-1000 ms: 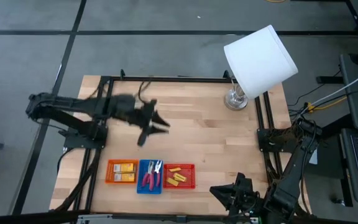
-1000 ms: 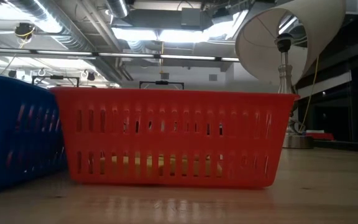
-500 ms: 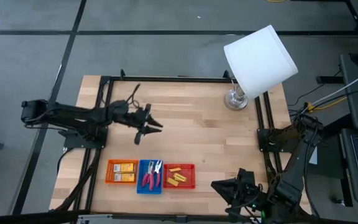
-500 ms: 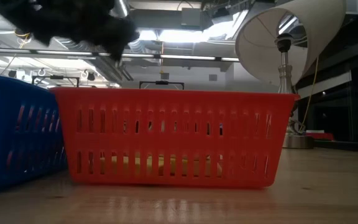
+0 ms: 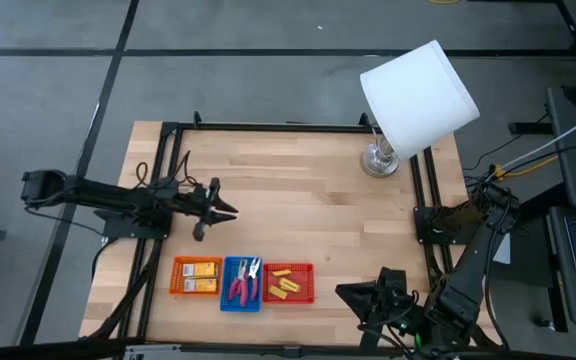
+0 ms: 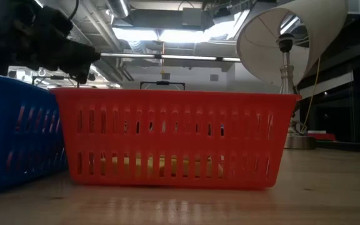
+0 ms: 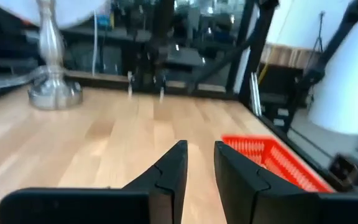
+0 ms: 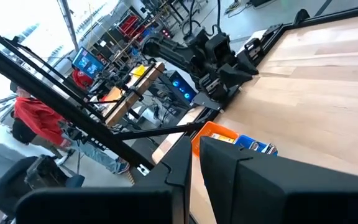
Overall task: Pick & Place School Supplies
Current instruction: Return to home position
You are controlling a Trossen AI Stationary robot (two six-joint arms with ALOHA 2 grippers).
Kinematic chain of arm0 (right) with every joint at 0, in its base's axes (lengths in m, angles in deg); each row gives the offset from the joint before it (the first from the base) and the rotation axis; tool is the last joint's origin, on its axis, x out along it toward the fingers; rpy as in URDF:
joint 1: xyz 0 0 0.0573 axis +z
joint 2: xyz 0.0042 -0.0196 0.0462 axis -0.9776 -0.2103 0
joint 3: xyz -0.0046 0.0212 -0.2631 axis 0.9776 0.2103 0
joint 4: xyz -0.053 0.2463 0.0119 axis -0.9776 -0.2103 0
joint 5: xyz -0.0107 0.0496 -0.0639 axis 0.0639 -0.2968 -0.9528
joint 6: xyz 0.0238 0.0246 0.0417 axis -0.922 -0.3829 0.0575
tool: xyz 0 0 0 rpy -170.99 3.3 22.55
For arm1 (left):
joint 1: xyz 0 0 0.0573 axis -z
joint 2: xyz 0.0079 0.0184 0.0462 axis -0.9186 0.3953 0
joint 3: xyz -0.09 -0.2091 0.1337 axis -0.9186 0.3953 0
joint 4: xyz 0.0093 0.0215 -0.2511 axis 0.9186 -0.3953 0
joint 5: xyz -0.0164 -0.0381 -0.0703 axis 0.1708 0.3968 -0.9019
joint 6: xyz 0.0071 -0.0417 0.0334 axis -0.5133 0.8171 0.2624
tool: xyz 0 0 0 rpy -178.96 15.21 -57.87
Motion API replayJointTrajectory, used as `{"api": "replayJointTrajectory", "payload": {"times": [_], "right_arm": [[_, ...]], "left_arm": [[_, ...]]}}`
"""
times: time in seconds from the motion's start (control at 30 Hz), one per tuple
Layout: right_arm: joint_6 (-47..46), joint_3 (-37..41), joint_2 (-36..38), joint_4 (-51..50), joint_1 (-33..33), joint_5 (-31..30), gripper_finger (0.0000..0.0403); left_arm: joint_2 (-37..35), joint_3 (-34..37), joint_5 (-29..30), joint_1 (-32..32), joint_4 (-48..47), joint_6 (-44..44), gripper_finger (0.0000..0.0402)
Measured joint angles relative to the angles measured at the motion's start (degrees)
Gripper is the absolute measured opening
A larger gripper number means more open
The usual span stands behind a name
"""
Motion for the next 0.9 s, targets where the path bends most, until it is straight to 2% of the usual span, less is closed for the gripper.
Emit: {"api": "replayJointTrajectory", "payload": {"times": [0.2, 0.37, 0.5, 0.63, 0.8, 0.9], "right_arm": [[-0.45, 0.00, 0.00, 0.44, 0.02, -0.39, 0.0036], [-1.41, 0.00, 0.00, 0.43, 0.00, -1.90, 0.0036], [-1.26, 0.00, 0.00, 0.42, 0.00, -2.62, 0.0036], [0.25, 0.00, 0.00, 0.39, 0.00, -3.13, 0.0036], [-1.60, 0.00, 0.00, -1.65, 1.56, 1.08, 0.0036], [-6.37, 0.00, -0.29, -5.40, 4.71, -2.52, 0.0036]], "left_arm": [[-13.35, 0.03, -3.95, -3.20, -20.36, -0.97, 0.0071], [-29.26, 0.03, -2.30, -5.85, -36.03, -2.65, 0.0070], [-39.84, 0.03, 0.44, -6.73, -39.33, -3.25, 0.0070], [-42.14, 0.03, 4.96, -6.66, -40.28, -3.79, 0.0070], [-39.45, 0.03, 9.18, -6.62, -41.03, -1.13, 0.0070], [-36.59, 0.03, 12.85, -6.62, -41.60, 2.20, 0.0070]]}}
